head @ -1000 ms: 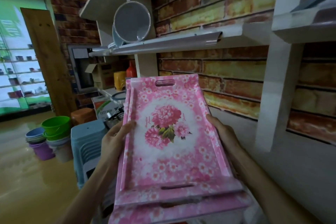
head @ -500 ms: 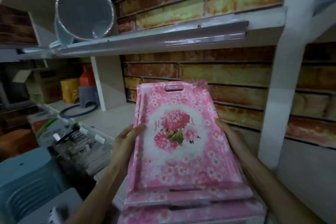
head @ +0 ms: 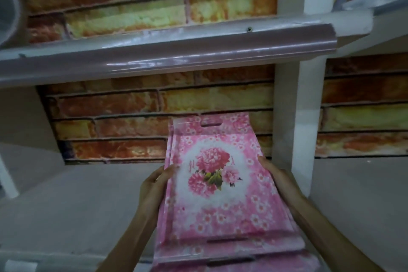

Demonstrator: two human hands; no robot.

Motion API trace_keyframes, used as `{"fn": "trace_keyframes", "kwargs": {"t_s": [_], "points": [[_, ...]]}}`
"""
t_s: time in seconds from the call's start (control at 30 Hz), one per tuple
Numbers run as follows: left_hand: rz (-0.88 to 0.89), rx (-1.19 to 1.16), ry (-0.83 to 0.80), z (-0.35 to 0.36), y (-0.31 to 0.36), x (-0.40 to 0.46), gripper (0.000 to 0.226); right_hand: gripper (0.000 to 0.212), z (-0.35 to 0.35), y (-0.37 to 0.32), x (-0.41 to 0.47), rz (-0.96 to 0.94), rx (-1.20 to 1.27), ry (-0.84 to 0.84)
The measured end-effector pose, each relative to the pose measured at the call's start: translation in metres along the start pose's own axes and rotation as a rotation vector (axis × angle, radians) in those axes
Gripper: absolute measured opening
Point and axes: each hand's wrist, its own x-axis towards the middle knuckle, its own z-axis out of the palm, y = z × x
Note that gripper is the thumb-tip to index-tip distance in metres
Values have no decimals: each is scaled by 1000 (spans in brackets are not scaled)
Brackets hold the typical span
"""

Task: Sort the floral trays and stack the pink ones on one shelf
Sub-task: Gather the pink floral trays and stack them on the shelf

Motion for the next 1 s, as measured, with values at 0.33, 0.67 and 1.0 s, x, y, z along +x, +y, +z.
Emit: {"fn": "trace_keyframes", "kwargs": {"t_s": [0.33,0.67,1.0], "points": [[-167,-19,-102,4,-44,57,15,73,-8,28,9,42,-8,267],[-233,-10,-128,1,-66,74,28,36,-2,38,15,20,-28,288],[-281,2,-100,-3,-79,83,34,40,-2,48,34,59,-64,239]]}}
